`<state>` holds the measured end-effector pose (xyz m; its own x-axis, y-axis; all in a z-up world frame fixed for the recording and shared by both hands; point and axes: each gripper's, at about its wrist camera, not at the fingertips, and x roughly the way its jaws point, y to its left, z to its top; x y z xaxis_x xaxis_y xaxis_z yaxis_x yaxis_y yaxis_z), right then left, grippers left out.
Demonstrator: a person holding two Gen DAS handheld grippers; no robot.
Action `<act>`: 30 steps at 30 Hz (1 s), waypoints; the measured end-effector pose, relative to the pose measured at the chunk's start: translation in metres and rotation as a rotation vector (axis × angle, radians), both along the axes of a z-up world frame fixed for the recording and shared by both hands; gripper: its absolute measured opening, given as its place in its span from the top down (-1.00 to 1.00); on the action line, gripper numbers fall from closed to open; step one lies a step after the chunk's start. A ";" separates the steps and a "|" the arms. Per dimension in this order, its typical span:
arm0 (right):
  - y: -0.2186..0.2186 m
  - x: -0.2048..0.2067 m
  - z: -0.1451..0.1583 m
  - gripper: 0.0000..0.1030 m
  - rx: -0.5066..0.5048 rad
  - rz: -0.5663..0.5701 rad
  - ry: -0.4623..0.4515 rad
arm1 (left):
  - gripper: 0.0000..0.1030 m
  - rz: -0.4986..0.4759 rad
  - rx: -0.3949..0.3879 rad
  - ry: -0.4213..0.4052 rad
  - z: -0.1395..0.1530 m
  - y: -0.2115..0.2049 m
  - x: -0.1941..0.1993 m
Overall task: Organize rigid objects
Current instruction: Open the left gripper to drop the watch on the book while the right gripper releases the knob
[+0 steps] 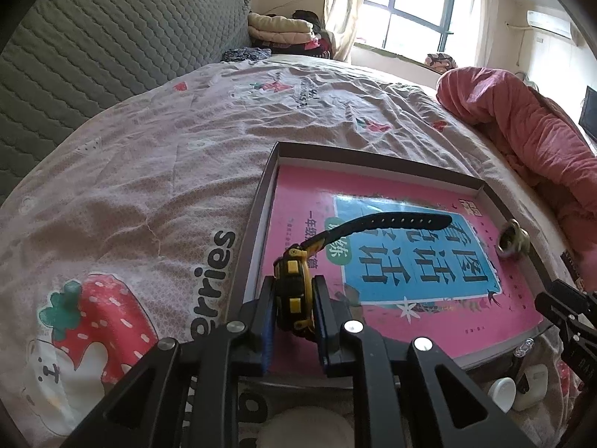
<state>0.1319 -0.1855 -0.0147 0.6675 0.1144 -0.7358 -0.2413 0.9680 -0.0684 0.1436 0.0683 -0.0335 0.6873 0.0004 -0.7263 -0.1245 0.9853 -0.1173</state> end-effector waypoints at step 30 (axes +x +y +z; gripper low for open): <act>-0.011 0.002 0.005 -0.15 0.060 -0.040 -0.019 | 0.23 -0.023 -0.012 -0.047 0.015 0.000 -0.007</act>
